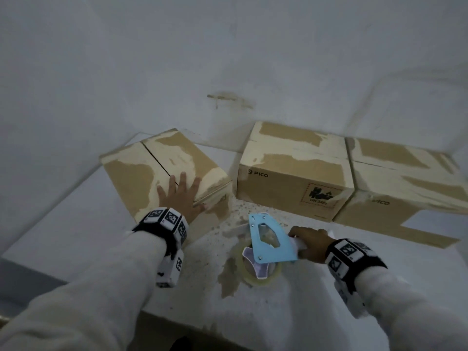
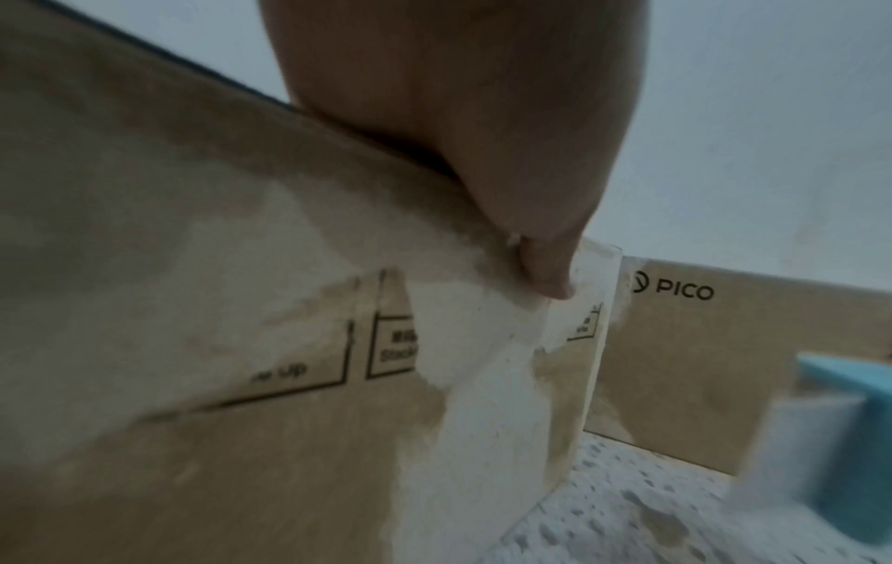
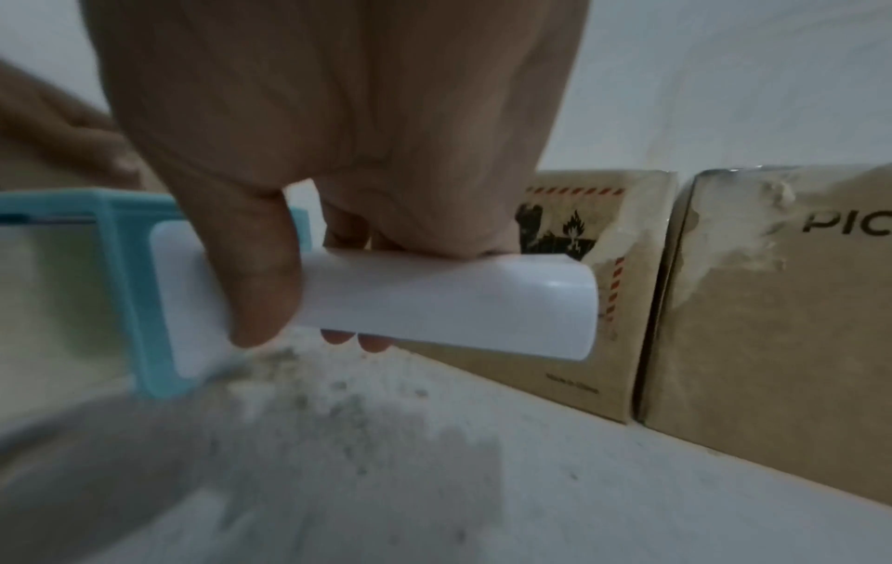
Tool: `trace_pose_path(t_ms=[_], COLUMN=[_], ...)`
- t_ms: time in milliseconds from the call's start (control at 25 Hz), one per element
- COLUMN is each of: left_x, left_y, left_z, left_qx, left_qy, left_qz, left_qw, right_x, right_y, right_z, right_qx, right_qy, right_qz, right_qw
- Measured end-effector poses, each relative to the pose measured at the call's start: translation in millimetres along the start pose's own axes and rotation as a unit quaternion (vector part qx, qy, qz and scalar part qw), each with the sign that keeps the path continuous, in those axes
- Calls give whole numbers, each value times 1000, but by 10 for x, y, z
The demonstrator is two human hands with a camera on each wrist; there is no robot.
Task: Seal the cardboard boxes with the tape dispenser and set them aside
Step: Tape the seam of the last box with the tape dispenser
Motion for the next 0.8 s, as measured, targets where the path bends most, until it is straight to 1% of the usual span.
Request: trace_pose_path(t_ms=[80, 120, 160, 240, 320, 400, 440, 520, 560, 600, 640, 680, 720, 800], left_x=[24, 22, 21, -11, -46, -80, -57, 27, 158, 317, 517, 683, 826, 954], left_y=[49, 68, 70, 33, -48, -129, -145, -137, -91, -42, 21, 53, 101, 185], left_z=[-25, -43, -57, -113, -186, -221, -244, -375, -502, -652, -793, -888, -956, -988], left_qx=[14, 25, 37, 72, 99, 137, 152, 153, 136, 105, 70, 48, 44, 91], left_qy=[-7, -10, -14, -41, -57, -57, -70, -150, -226, -329, -430, -517, -583, -671], left_qz=[-13, -14, -12, 6, 37, 72, 88, 108, 97, 70, 38, 7, -13, -30], left_qw=[1000, 1000, 999, 997, 993, 986, 982, 971, 960, 936, 899, 855, 811, 735], right_x=[78, 139, 238, 539, 869, 1126, 1236, 1407, 1521, 1618, 1749, 1876, 2028, 2280], right_y=[-76, -105, -144, -222, -268, -267, -246, -161, -112, -68, -13, 19, 60, 149], right_z=[-245, -402, -552, -858, -1140, -1354, -1443, -1554, -1608, -1646, -1690, -1719, -1760, -1808], right_qx=[-27, -54, -75, -92, -94, -102, -106, -107, -103, -97, -90, -82, -74, -74], right_qy=[95, 161, 233, 357, 422, 465, 494, 563, 584, 590, 591, 592, 599, 613], right_qz=[-15, -33, -60, -134, -194, -211, -204, -202, -210, -210, -212, -219, -227, -234], right_qw=[995, 985, 968, 920, 880, 854, 839, 794, 777, 773, 773, 771, 765, 751])
Point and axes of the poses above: each hand's wrist, its own y-axis towards the middle knuckle, its own z-axis out of the palm, x = y × z, the point moved 10 cm from there along y, towards the middle knuckle, and after that the axes turned 4 degrees about x, right-handed, at the moved point
